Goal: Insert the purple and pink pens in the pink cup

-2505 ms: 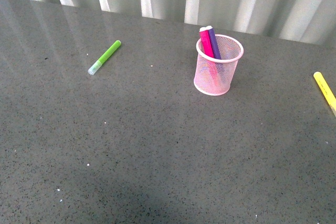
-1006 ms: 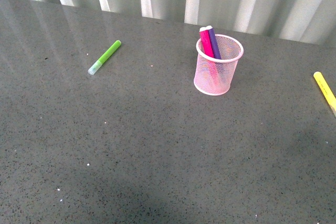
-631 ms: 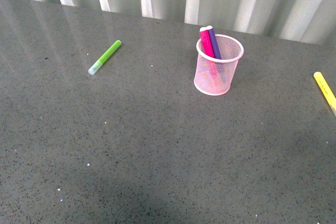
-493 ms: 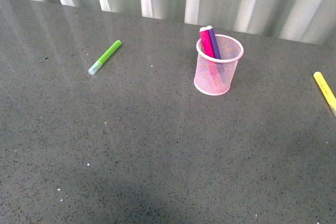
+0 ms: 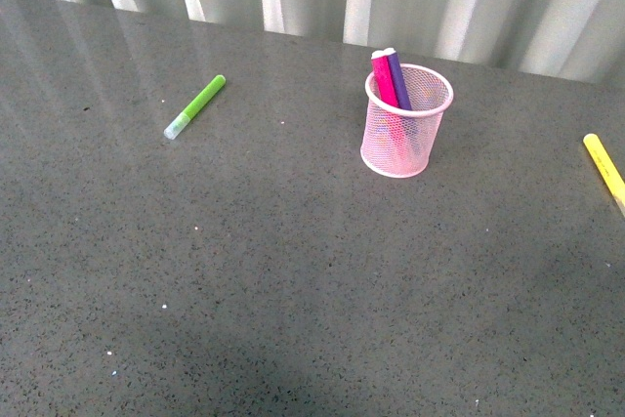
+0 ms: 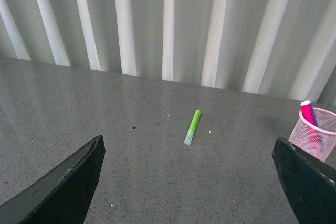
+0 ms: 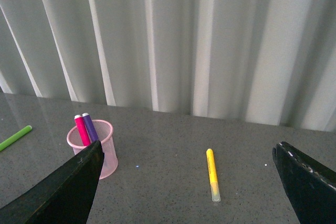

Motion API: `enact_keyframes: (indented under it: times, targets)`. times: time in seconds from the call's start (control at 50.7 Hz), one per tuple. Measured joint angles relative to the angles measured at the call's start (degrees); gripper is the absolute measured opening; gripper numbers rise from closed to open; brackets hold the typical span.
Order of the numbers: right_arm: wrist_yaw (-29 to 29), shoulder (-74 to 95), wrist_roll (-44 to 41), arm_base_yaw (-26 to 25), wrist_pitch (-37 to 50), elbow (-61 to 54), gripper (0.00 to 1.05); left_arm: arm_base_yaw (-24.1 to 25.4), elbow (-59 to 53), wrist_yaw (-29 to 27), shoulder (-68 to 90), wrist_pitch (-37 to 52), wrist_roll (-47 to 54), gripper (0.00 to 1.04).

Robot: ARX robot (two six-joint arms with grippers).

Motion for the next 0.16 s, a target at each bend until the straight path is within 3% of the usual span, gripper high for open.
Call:
enact_keyframes:
  times: [0.158]
  targets:
    - [0.00,0.00,0.00,0.00,0.00,0.00,0.98,0.00,0.00,0.00,0.00,0.00,0.00,0.98]
